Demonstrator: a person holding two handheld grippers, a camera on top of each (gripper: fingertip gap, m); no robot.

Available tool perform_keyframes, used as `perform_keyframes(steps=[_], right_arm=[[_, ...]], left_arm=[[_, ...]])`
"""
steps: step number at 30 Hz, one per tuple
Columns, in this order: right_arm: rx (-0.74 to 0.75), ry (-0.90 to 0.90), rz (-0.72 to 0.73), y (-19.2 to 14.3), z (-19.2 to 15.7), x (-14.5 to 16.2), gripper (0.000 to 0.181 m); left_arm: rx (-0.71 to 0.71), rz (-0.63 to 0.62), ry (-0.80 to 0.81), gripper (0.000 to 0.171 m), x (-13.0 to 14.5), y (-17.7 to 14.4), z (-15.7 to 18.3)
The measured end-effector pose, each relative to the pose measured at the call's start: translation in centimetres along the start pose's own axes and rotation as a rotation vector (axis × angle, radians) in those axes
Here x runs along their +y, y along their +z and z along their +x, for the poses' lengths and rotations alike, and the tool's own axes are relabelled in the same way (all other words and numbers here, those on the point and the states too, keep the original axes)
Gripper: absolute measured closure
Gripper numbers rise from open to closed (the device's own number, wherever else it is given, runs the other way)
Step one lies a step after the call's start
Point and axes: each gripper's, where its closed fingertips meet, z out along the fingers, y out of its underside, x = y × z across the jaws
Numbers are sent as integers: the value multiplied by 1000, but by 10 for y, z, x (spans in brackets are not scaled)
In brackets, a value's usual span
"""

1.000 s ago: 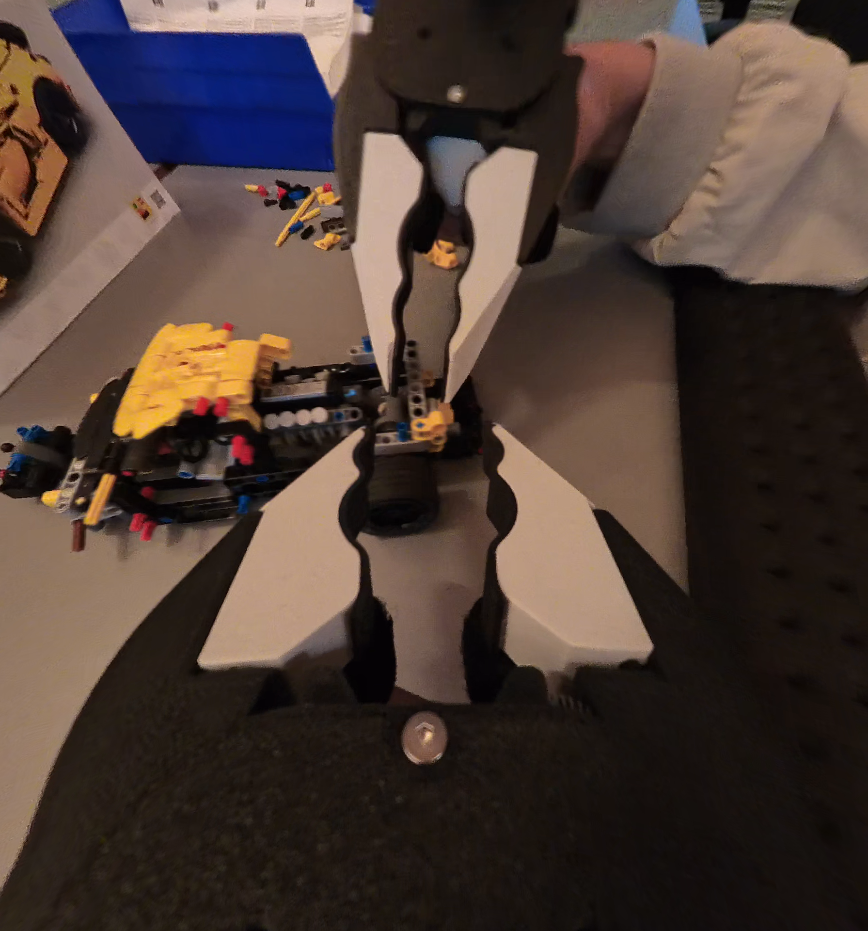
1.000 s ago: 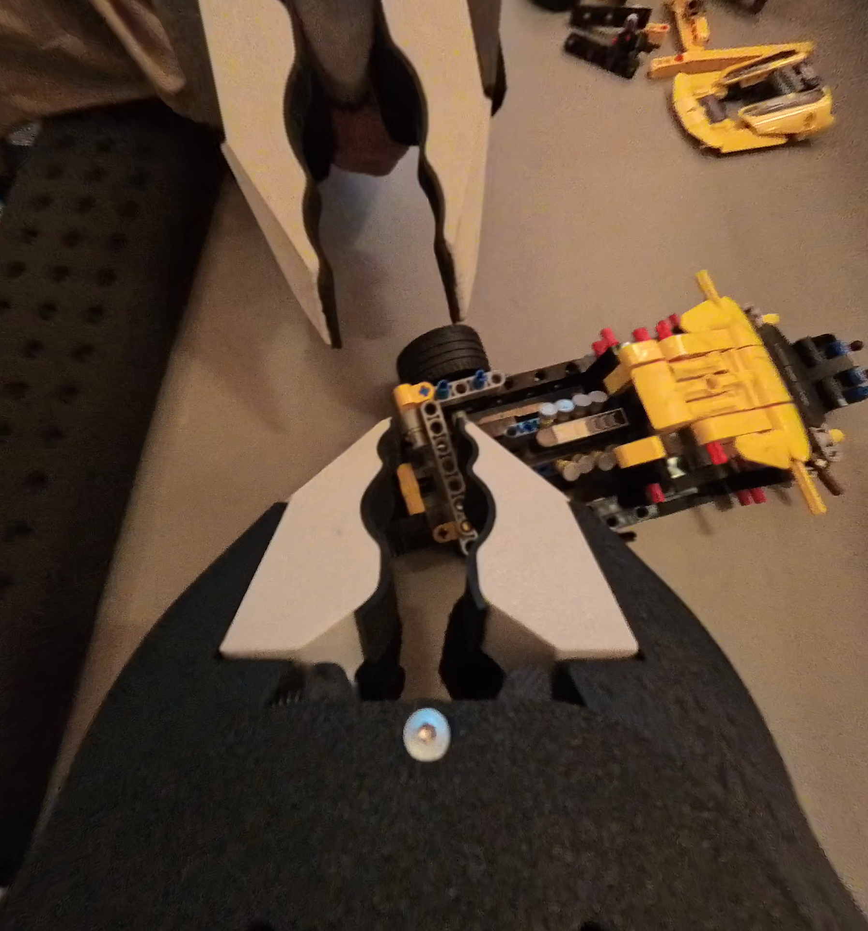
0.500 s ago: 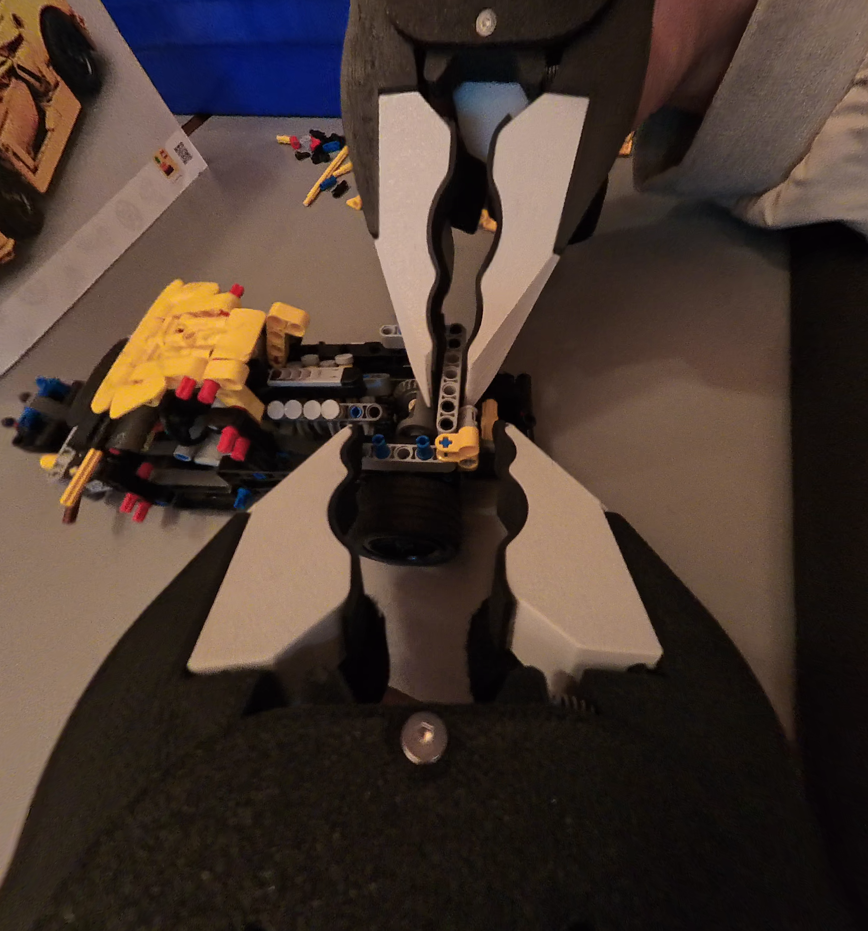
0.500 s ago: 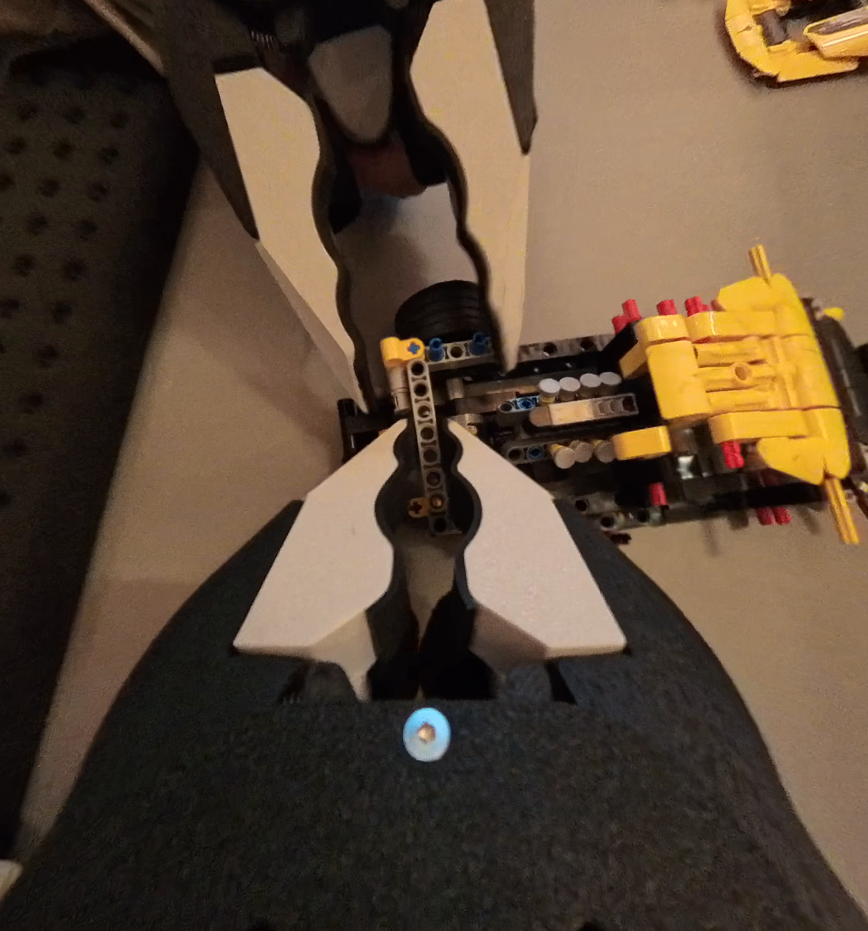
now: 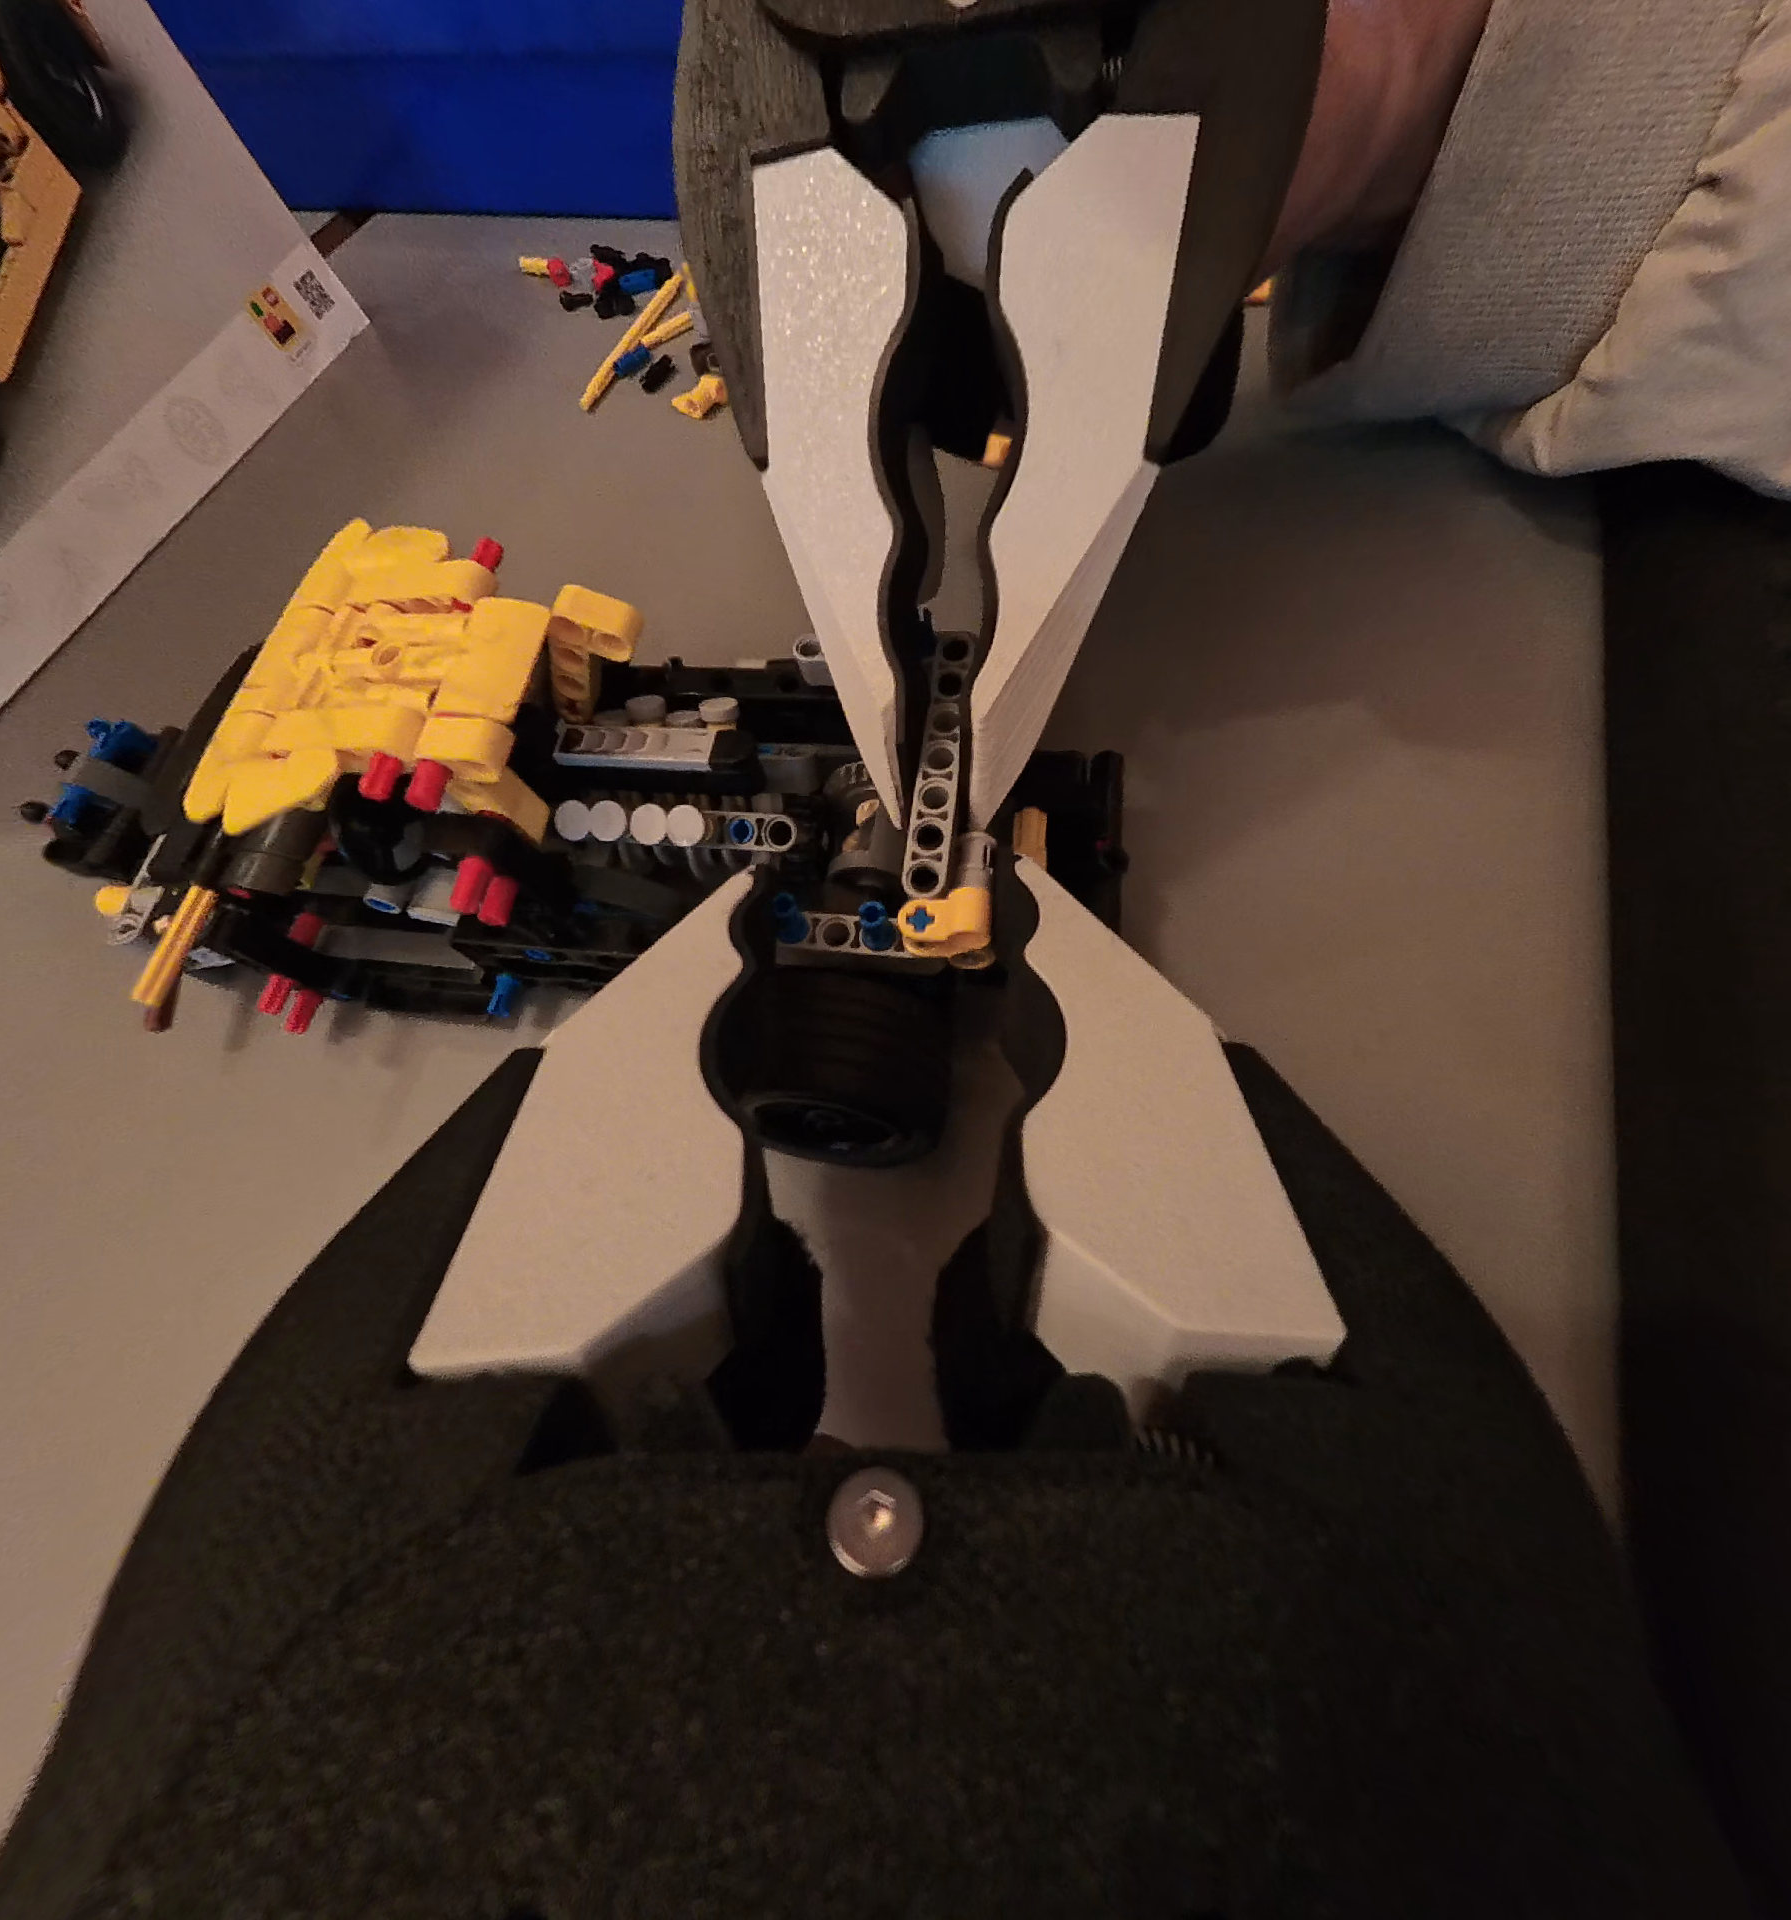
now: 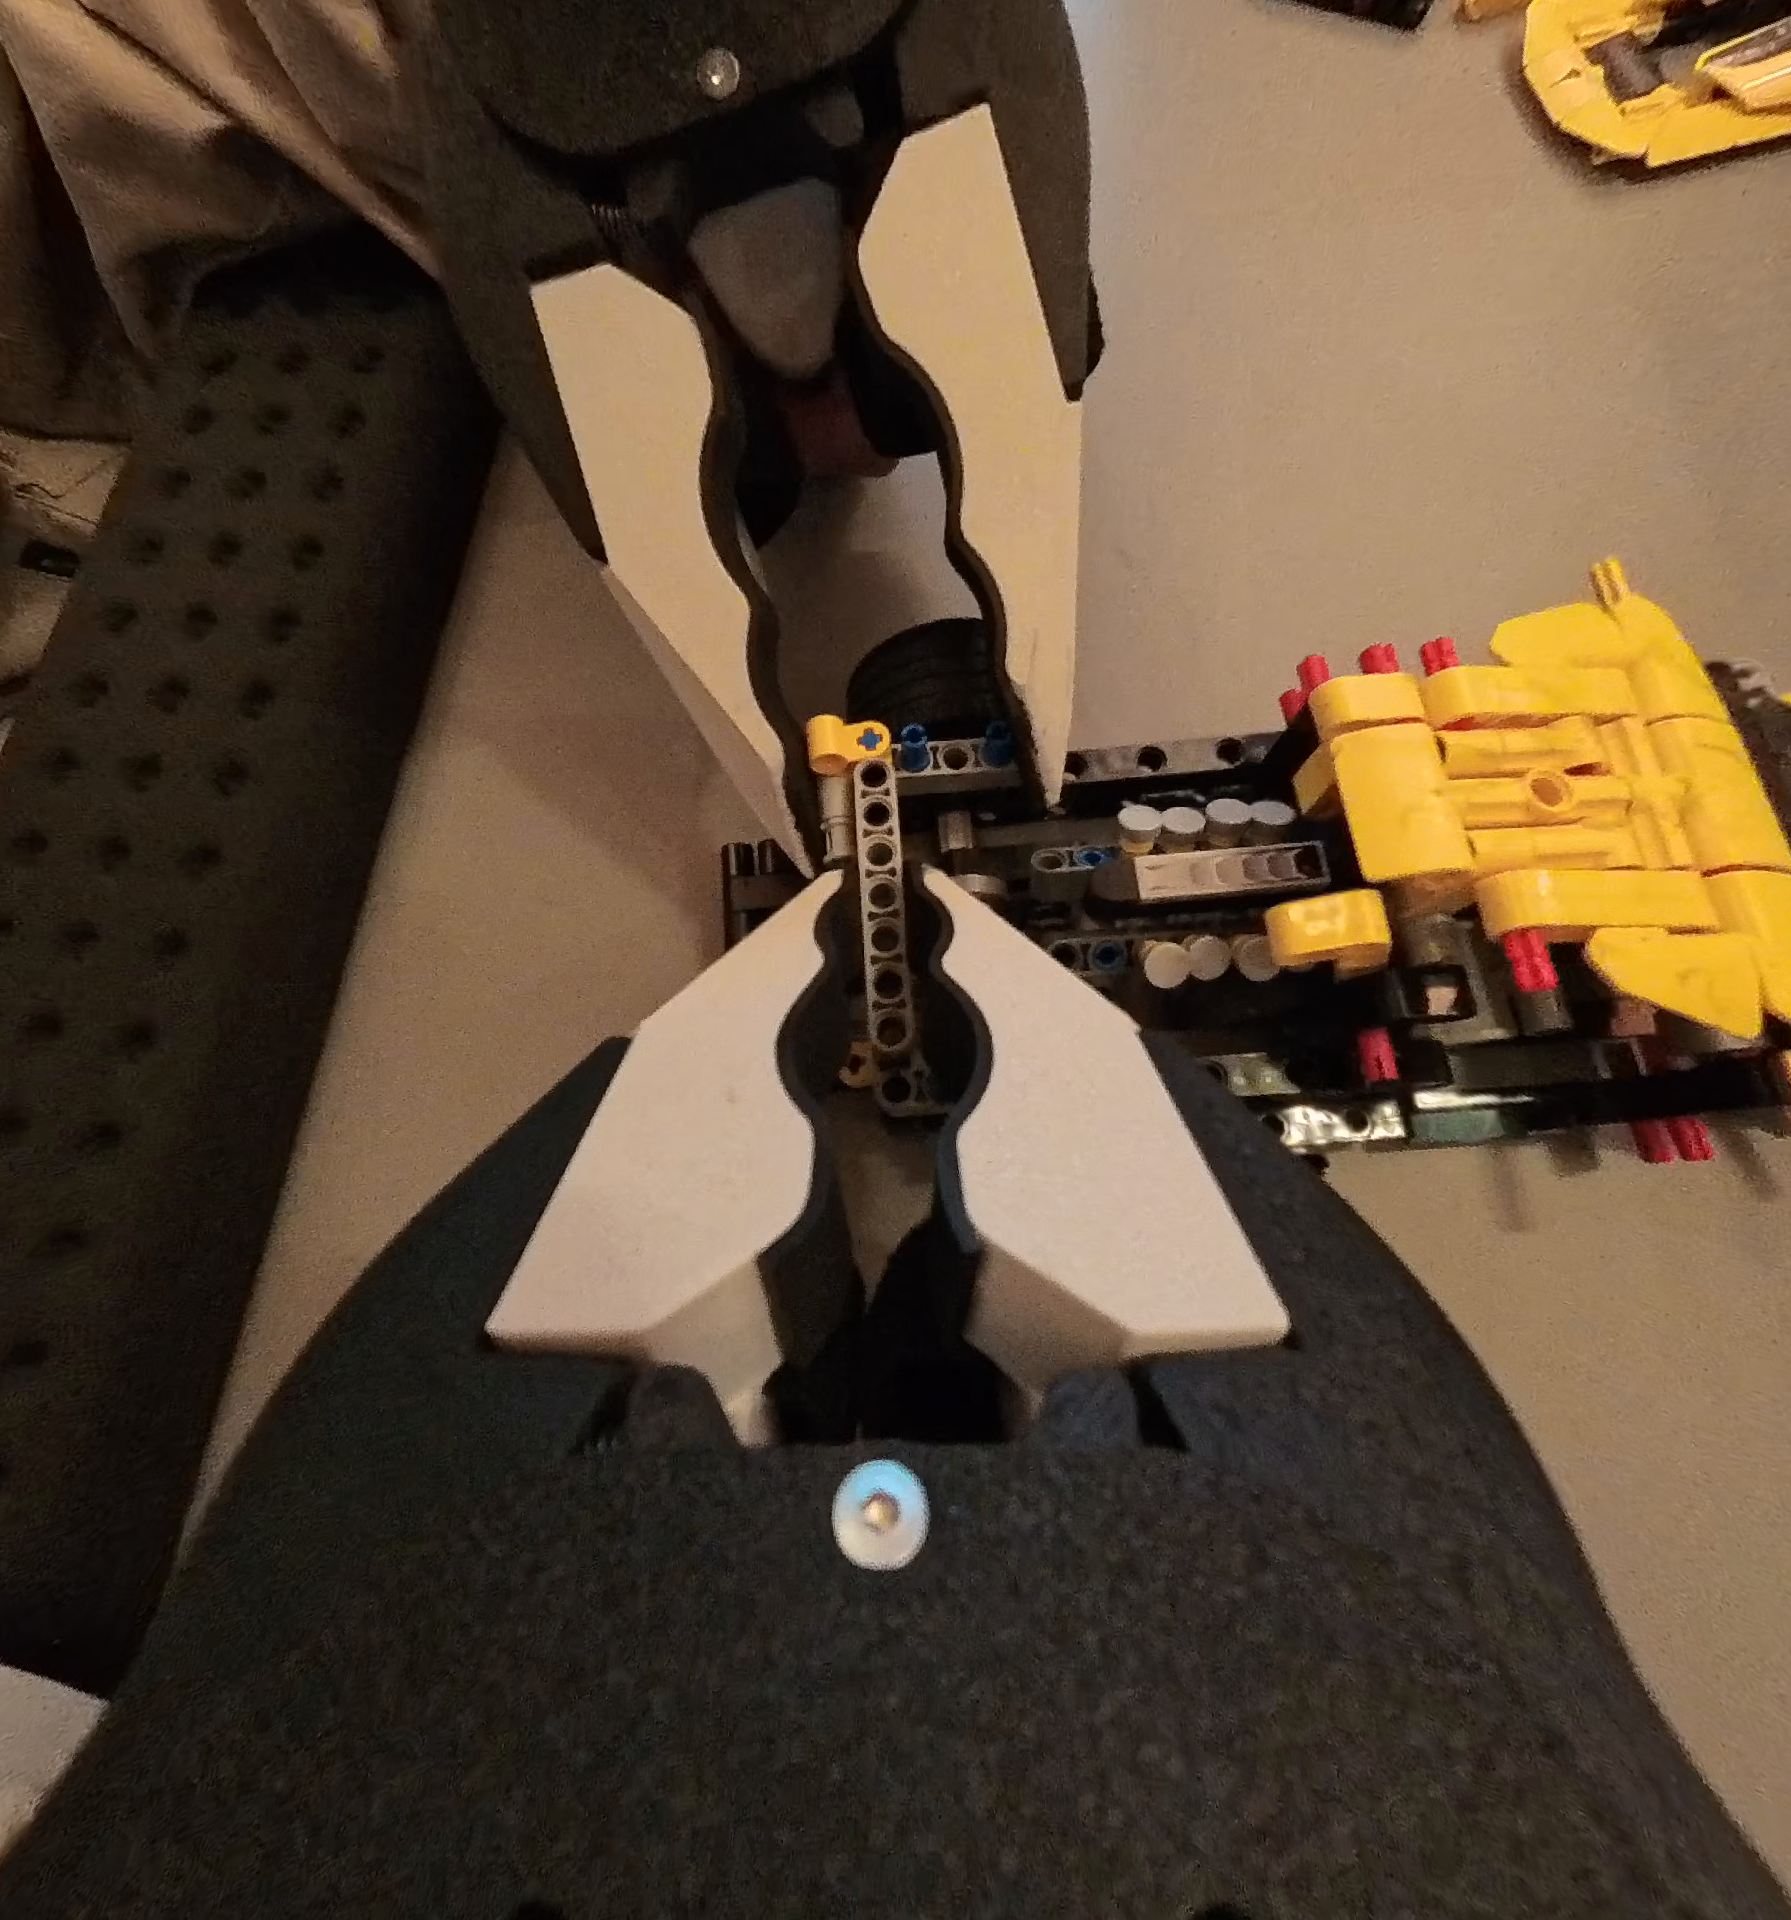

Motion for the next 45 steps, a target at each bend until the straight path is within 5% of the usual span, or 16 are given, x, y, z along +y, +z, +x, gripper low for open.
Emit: perform_keyframes(steps=[16, 18, 19, 21, 23, 30, 36, 40, 43, 45], right_arm=[[-18, 22, 103, -6, 0, -7, 175], [-50, 74, 544, -80, 7, -65, 176], [58, 62, 595, -111, 22, -68, 176], [158, 43, 359, -96, 31, -35, 176], [90, 98, 365, -78, 22, -26, 176], [311, 357, 189, -123, 58, 36, 176], [112, 580, 479, -149, 46, 28, 176], [-15, 653, 733, -160, 42, -12, 176], [-160, 659, 887, -157, 41, -55, 176], [-238, 681, 843, -139, 41, -74, 176]], left_arm=[[-3, -5, 10, 129, 0, 2, 1], [-12, -27, 54, 128, 4, 4, 5], [-21, -33, 63, 129, 3, 4, 5], [-21, -24, 45, 129, 3, 4, 5], [-7, -18, 28, 129, 2, 4, 4], [-32, 3, 38, 129, 0, 2, 4], [-27, 16, 7, 130, -2, 1, 4], [-12, 32, -22, 130, -6, -2, 5], [-26, 171, -86, 131, -34, -18, -4], [7, 305, -207, 134, -62, -37, -15]])
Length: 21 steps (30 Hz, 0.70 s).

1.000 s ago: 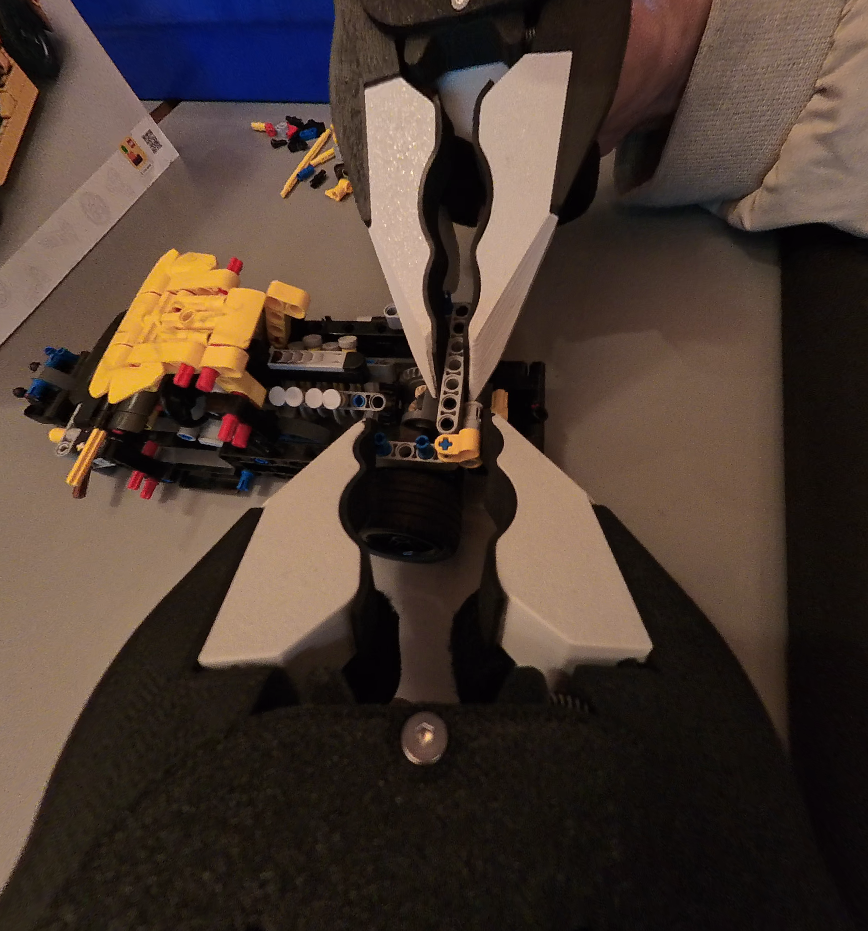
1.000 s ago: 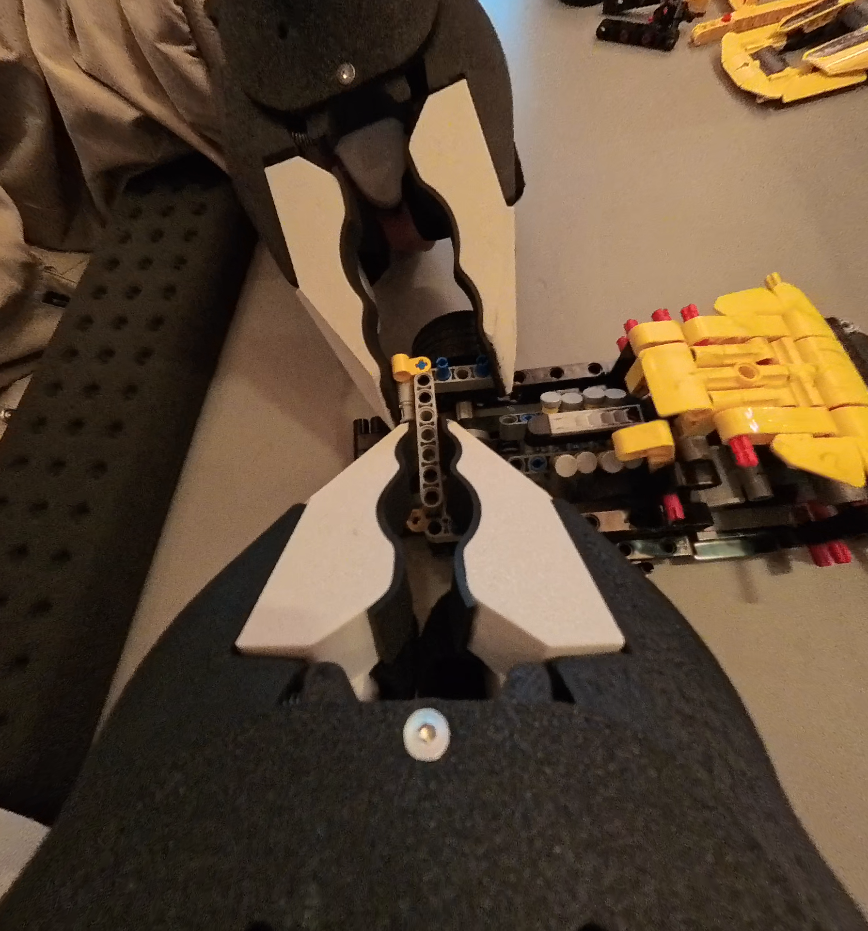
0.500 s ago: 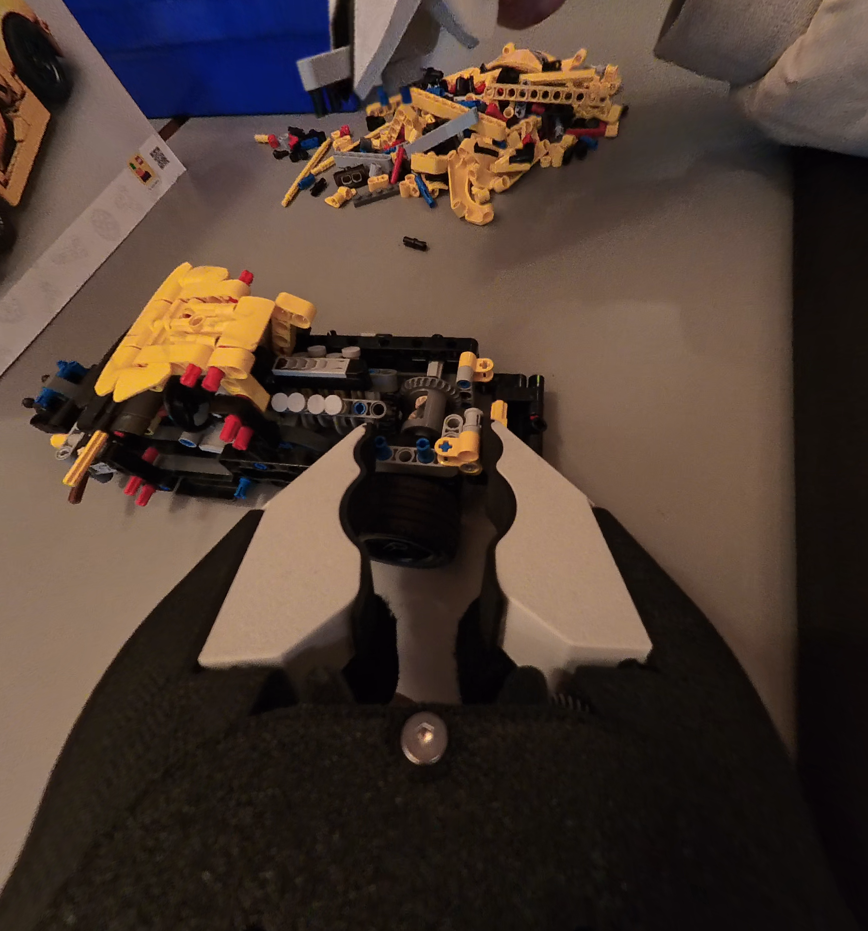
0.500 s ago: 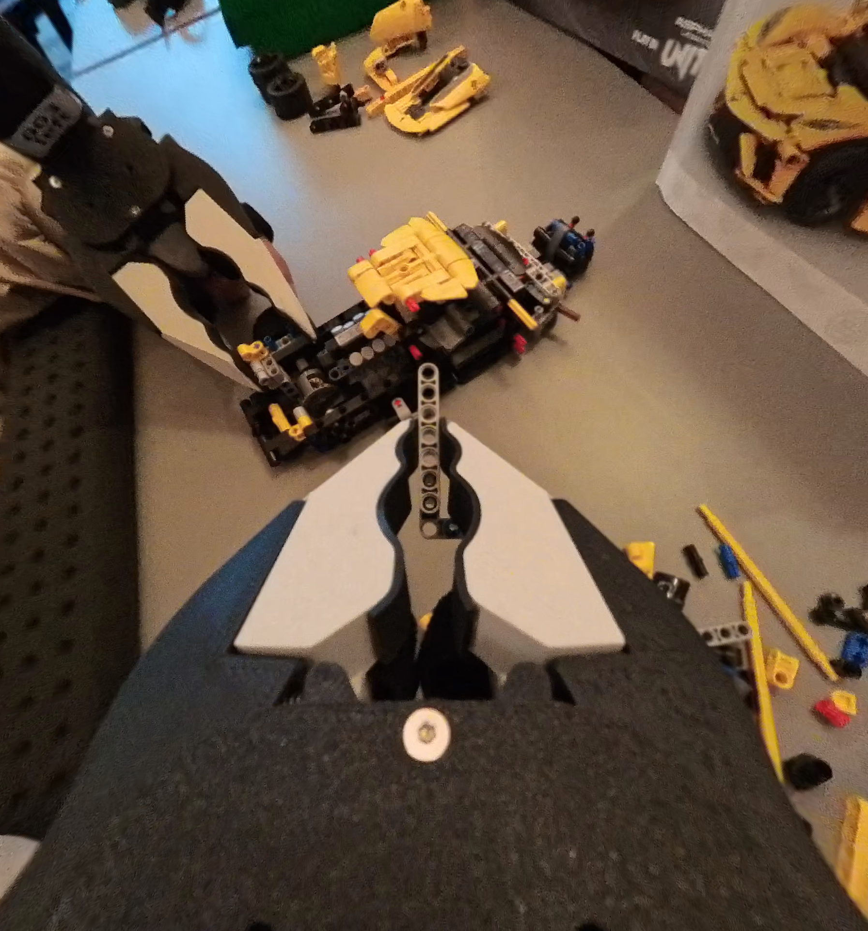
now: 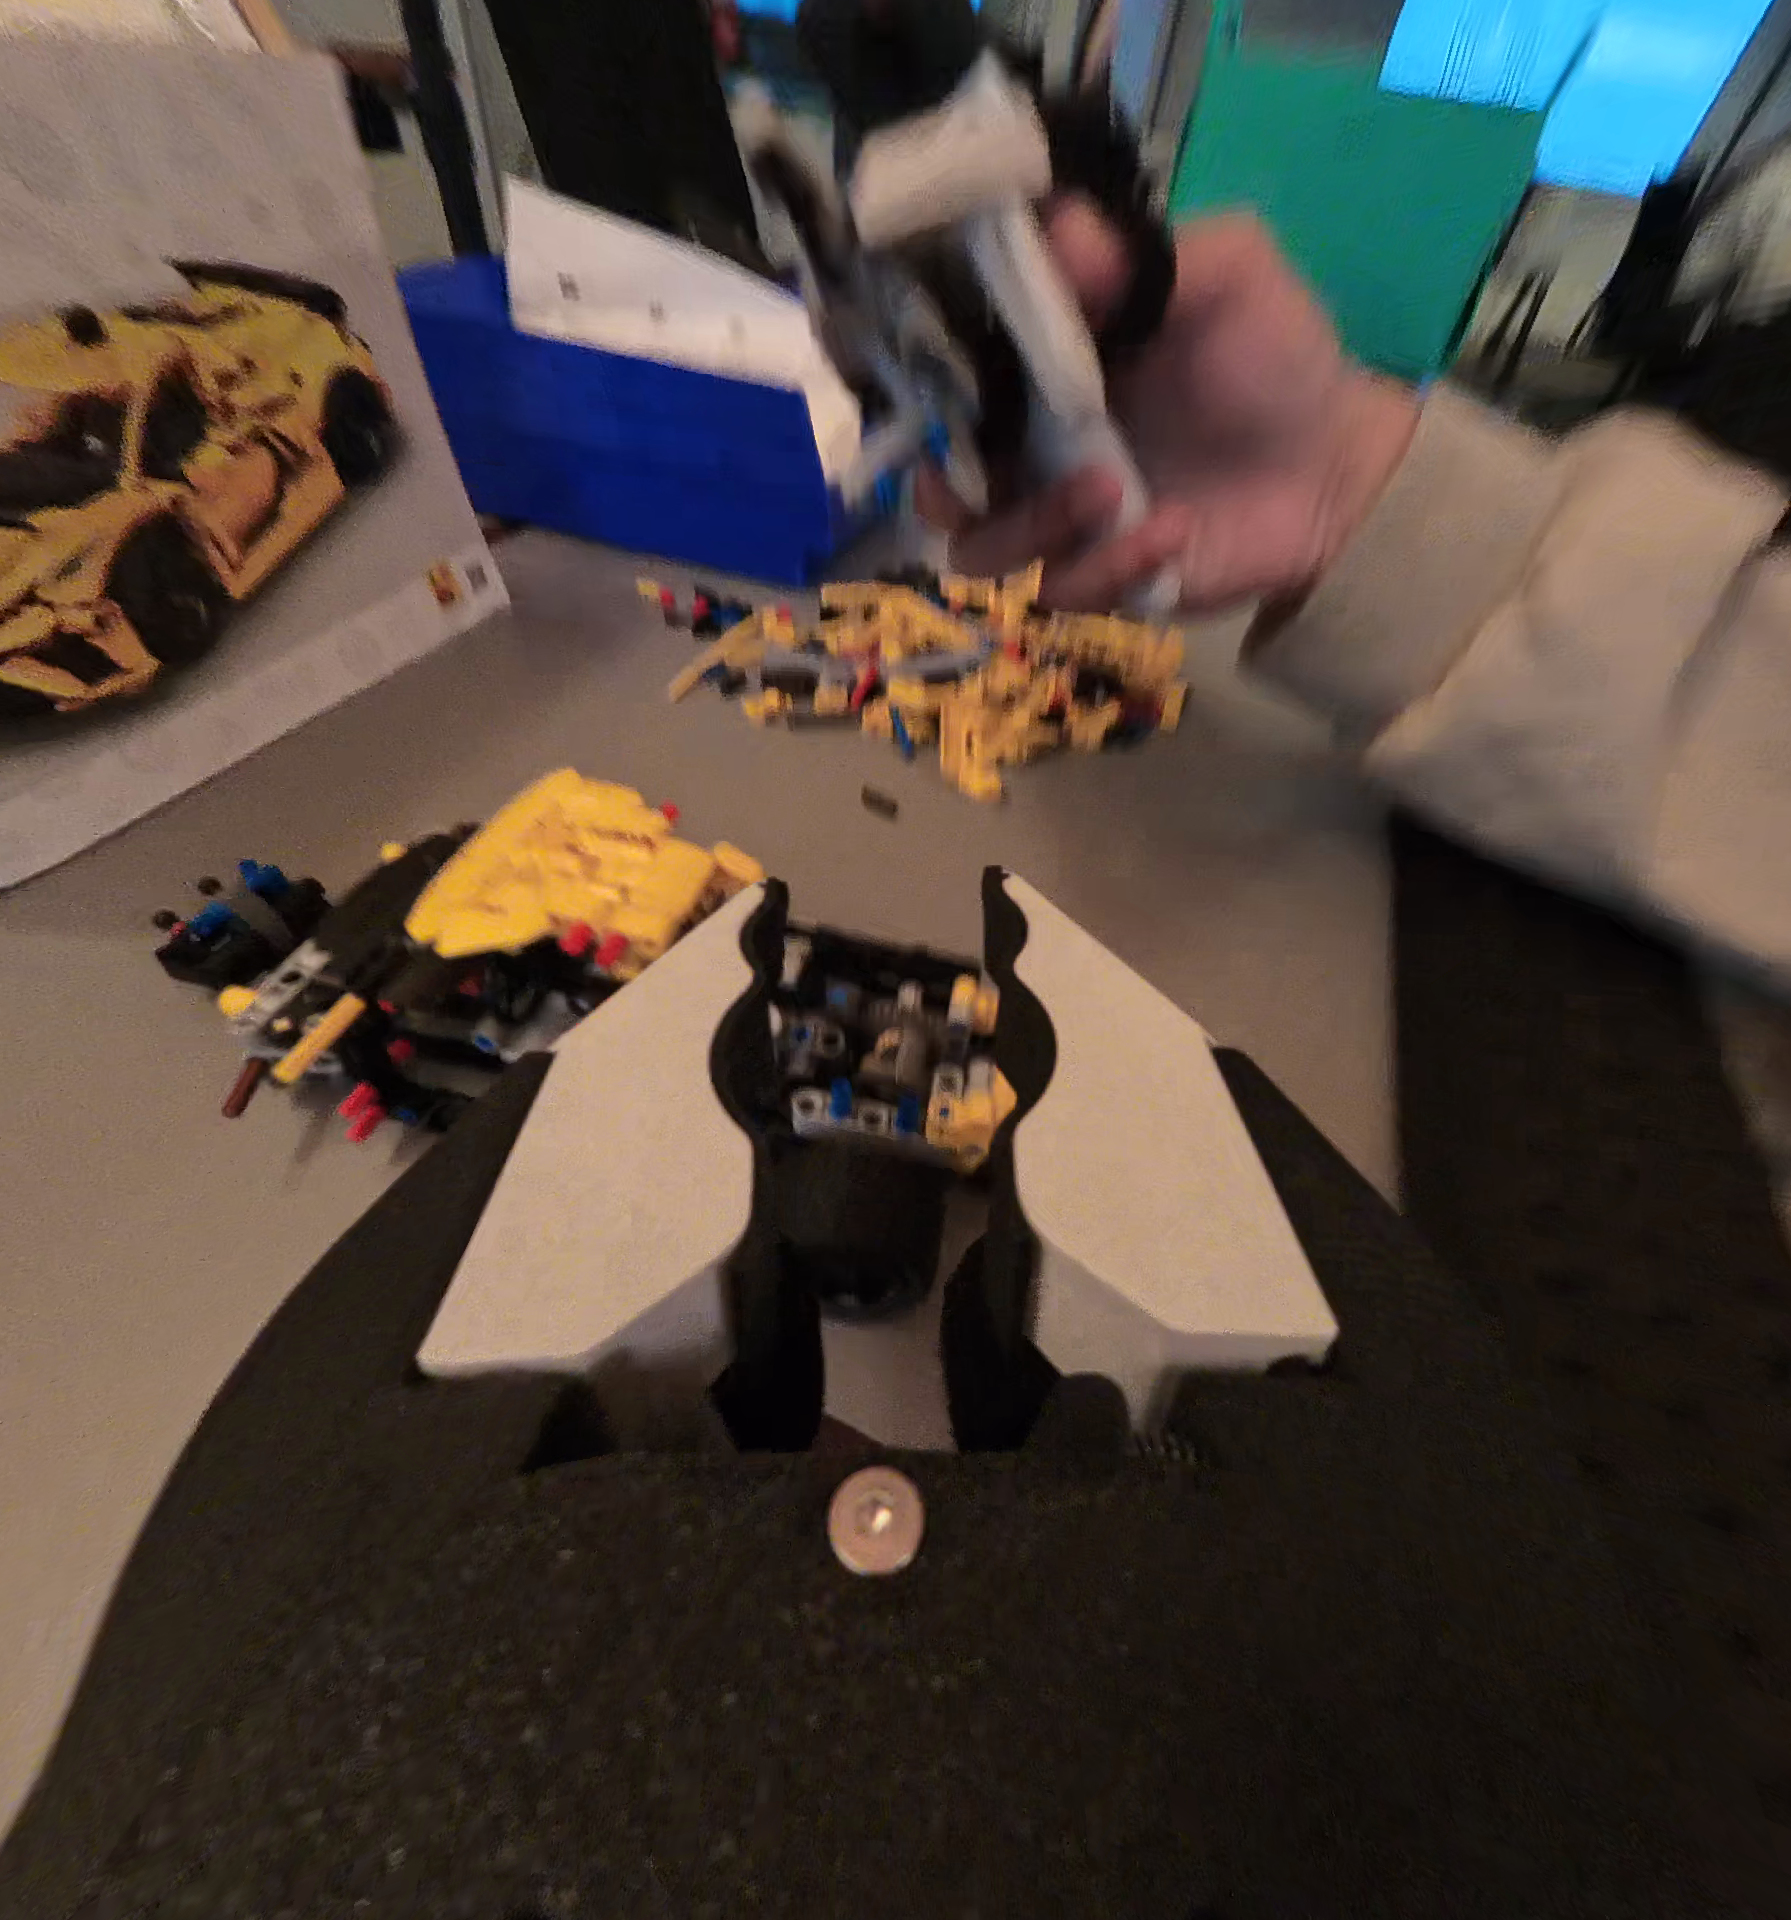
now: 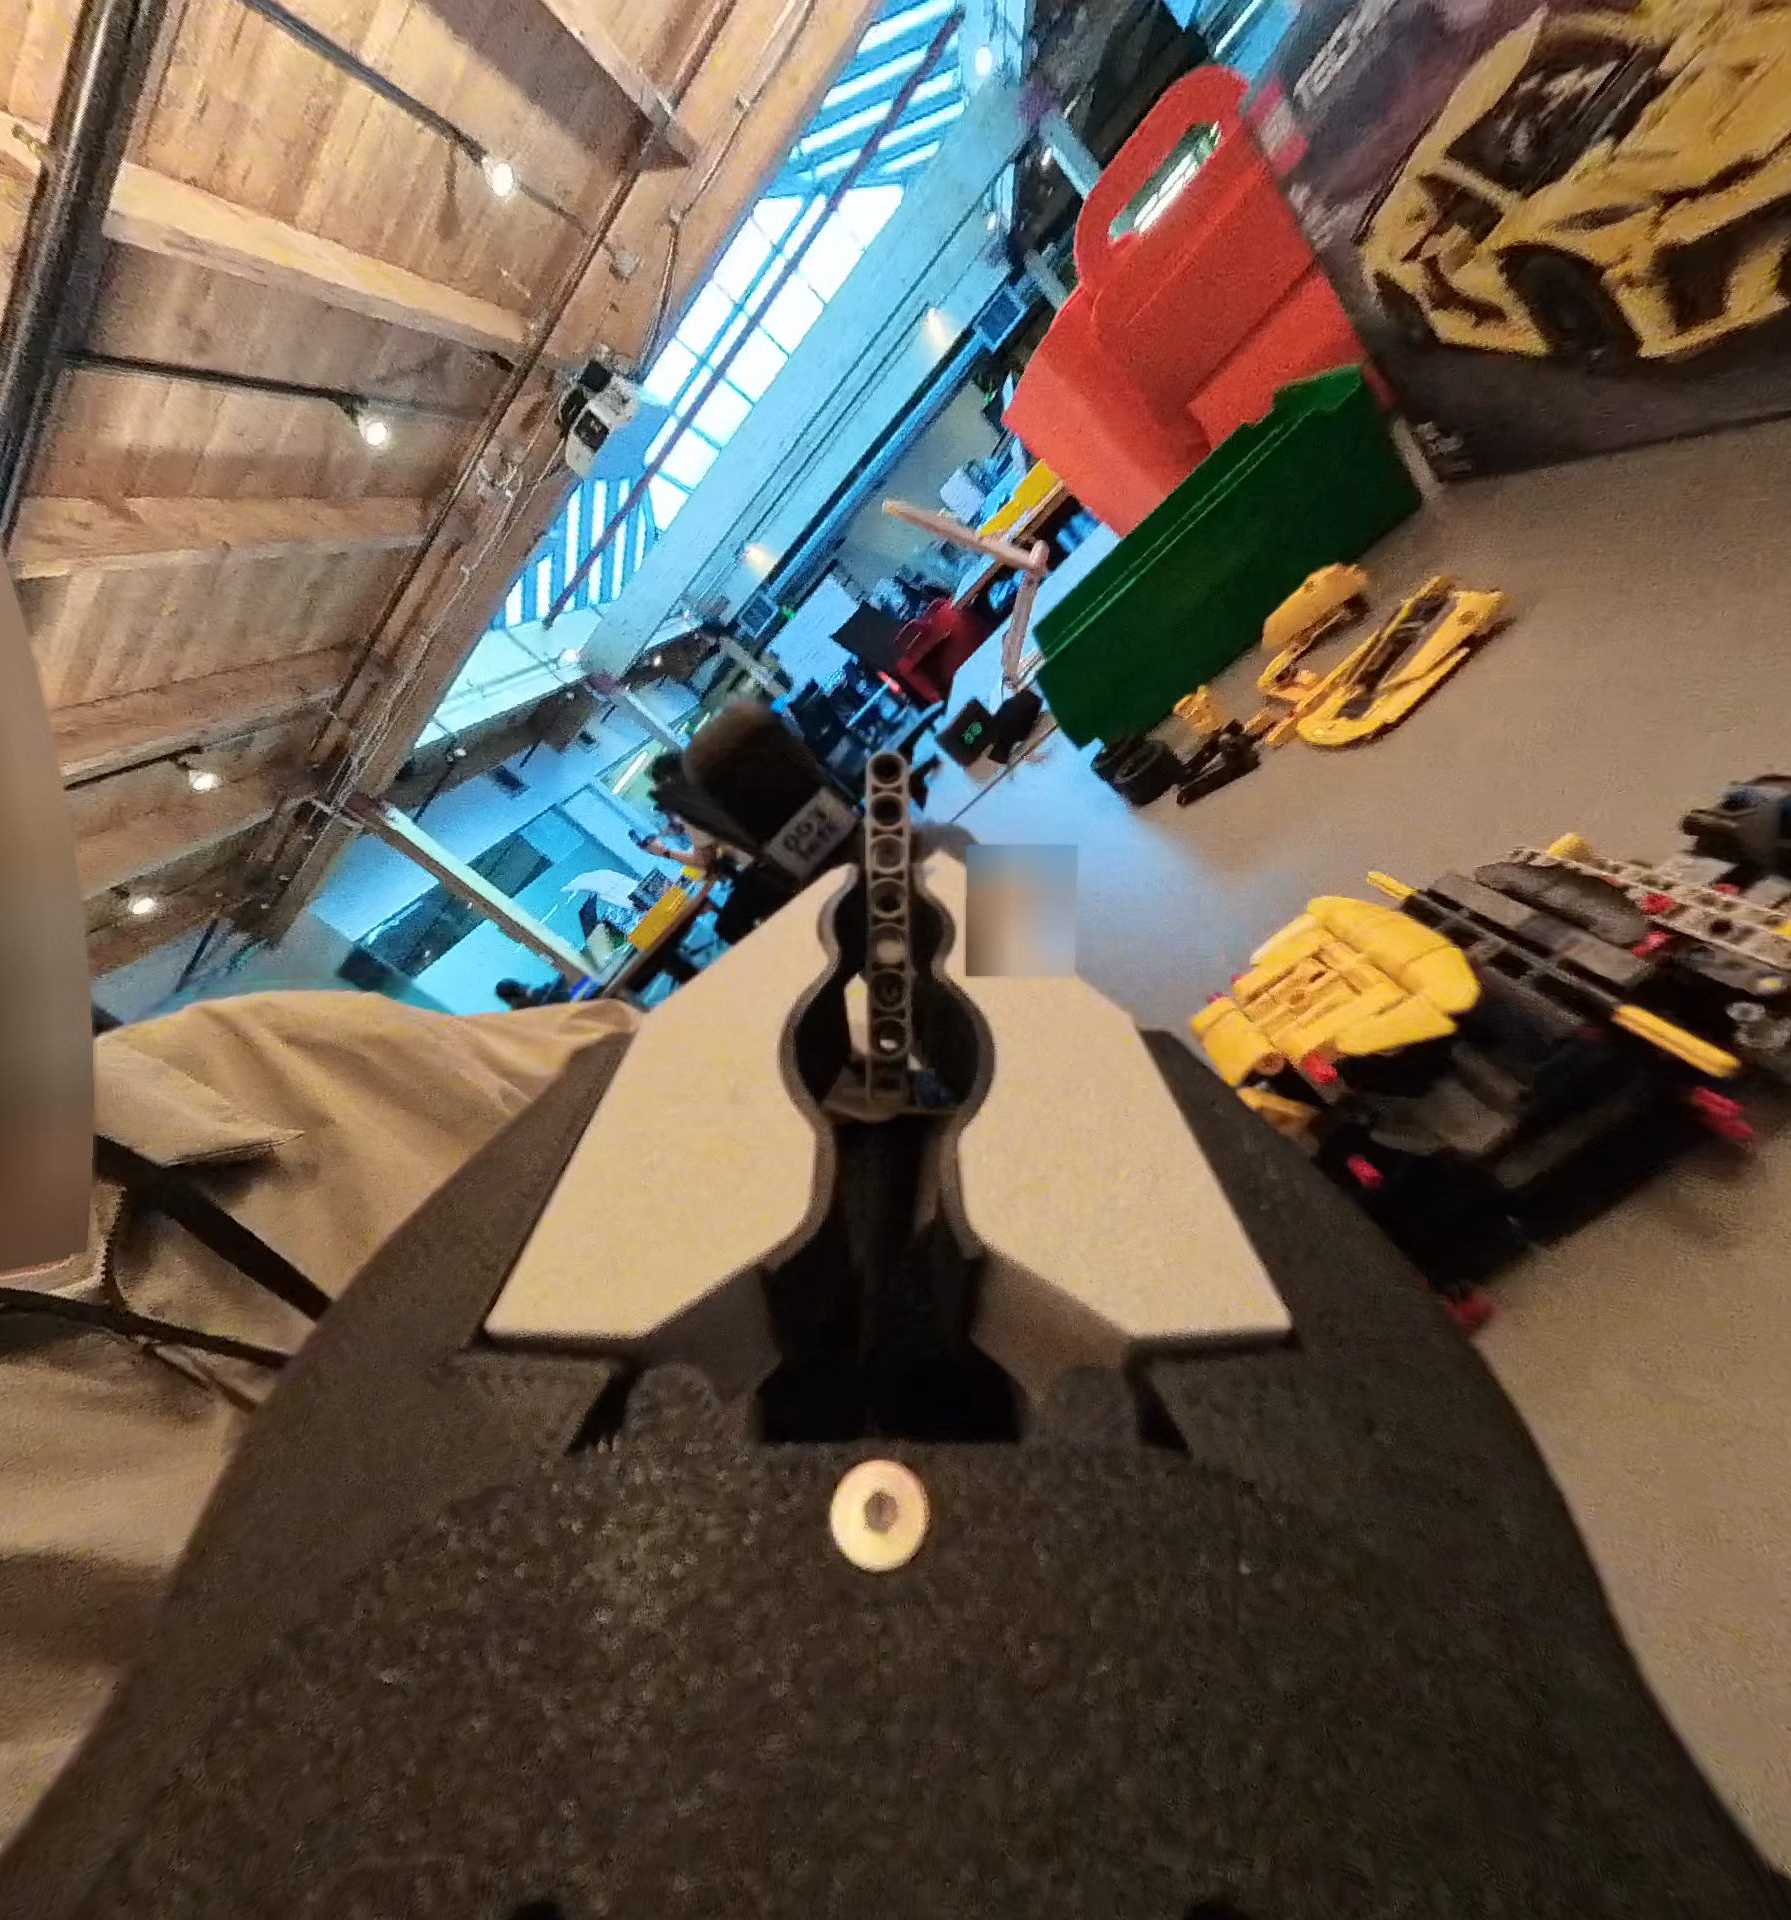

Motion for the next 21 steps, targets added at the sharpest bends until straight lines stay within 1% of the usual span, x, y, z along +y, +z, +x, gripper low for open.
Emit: perform_keyframes(steps=[2, 3, 4, 6, 7, 8, 10, 11, 12, 13, 15, 16, 18, 21], right_arm=[[11, -43, -91, 24, 4, 10, 176], [10, -87, -144, 34, 5, 18, 177], [22, -133, -190, 42, 8, 26, 176], [54, -211, -238, 54, 16, 41, 176], [41, -232, -255, 59, 17, 49, 176], [28, -246, -253, 62, 18, 56, 176], [12, -201, -253, 67, 21, 64, 176], [16, -186, -300, 68, 22, 70, 176], [2, -204, -333, 69, 19, 74, 176], [-1, -225, -337, 70, 18, 74, 176], [26, -224, -385, 68, 23, 83, 175], [27, -216, -401, 68, 24, 87, 176], [56, -234, -423, 65, 29, 92, 176], [68, -263, -398, 63, 30, 90, 176]], left_arm=[[-41, 69, -109, 137, -25, -9, -20], [-26, 104, -156, 137, -35, -14, -27], [25, 144, -211, 137, -43, -17, -28], [159, 199, -309, 137, -48, -22, -27], [214, 208, -327, 137, -45, -23, -24], [236, 196, -328, 139, -39, -23, -22], [244, 150, -270, 139, -31, -21, -14], [239, 140, -236, 139, -30, -20, -11], [224, 138, -228, 144, -29, -19, -13], [227, 133, -239, 150, -27, -17, -13], [267, 147, -278, 152, -29, -18, -11], [270, 140, -272, 160, -27, -18, -10], [261, 112, -246, 167, -19, -15, -9], [275, 87, -267, 166, -13, -16, -8]])
